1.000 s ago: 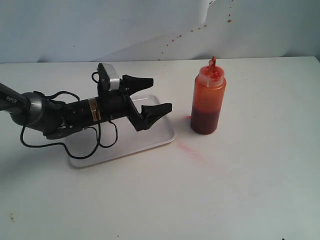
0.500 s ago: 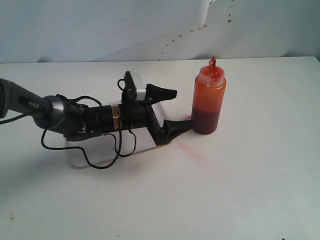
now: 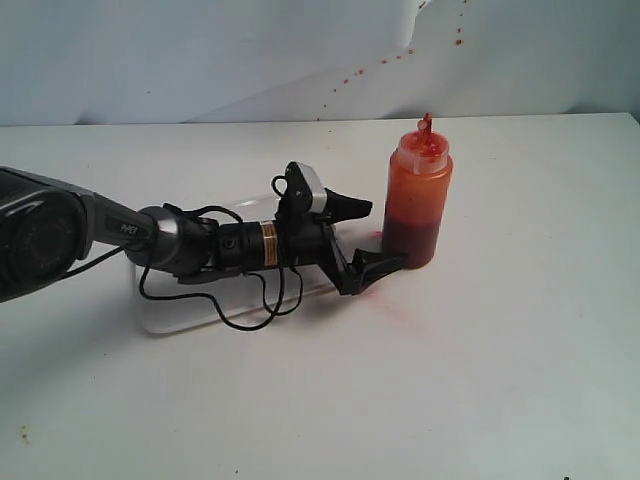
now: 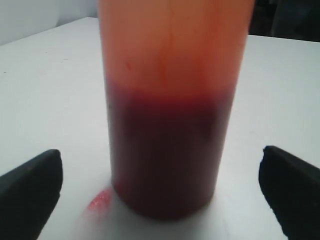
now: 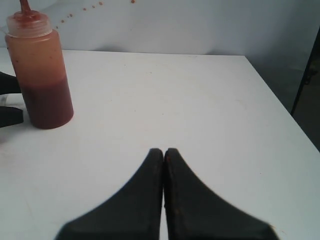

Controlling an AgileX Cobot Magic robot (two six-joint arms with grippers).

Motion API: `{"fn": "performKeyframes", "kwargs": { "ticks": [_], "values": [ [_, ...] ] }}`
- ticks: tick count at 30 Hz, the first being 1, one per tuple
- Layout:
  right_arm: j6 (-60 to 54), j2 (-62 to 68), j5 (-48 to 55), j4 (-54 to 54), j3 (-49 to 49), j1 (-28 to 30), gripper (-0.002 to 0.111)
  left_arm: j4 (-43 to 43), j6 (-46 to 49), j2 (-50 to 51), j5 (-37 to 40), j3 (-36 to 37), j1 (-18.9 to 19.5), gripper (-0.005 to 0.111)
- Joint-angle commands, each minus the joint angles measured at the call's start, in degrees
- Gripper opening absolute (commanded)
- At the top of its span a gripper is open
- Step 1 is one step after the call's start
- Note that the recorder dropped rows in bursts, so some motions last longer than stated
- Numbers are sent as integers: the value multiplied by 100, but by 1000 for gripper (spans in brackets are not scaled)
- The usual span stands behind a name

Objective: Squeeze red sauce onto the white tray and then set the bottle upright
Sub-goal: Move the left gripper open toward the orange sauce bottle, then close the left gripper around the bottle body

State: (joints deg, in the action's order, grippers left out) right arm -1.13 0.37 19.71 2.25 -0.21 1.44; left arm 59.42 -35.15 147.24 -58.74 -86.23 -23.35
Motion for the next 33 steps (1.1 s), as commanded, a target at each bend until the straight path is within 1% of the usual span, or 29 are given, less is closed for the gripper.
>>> {"fn": "performKeyframes", "kwargs": {
  "ticks": [1,6,10,13,26,29,31,33],
  "values": [
    [-12,-37,-14,2,21,41,0,-20,-59,127,59,-375,-191,103],
    [-12,-37,-14,2,21,41,0,-22,-108,334,395,-812,-397,103],
    [-12,-37,-14,2,21,41,0,-22,-386,420,381,-1011,-463,103],
    [-12,-37,-14,2,21,41,0,-22,-397,420,621,-1130,-509,103],
    [-12,-37,-14,2,21,41,0,-225,-422,420,920,-1146,-614,102],
    [-12,-37,-14,2,21,41,0,-238,-422,420,933,-1146,-680,98],
    [-12,-37,-14,2,21,41,0,-238,-422,420,933,-1146,-728,90],
    [-12,-37,-14,2,21,41,0,-238,-348,420,999,-1146,-743,76]
  ]
}}
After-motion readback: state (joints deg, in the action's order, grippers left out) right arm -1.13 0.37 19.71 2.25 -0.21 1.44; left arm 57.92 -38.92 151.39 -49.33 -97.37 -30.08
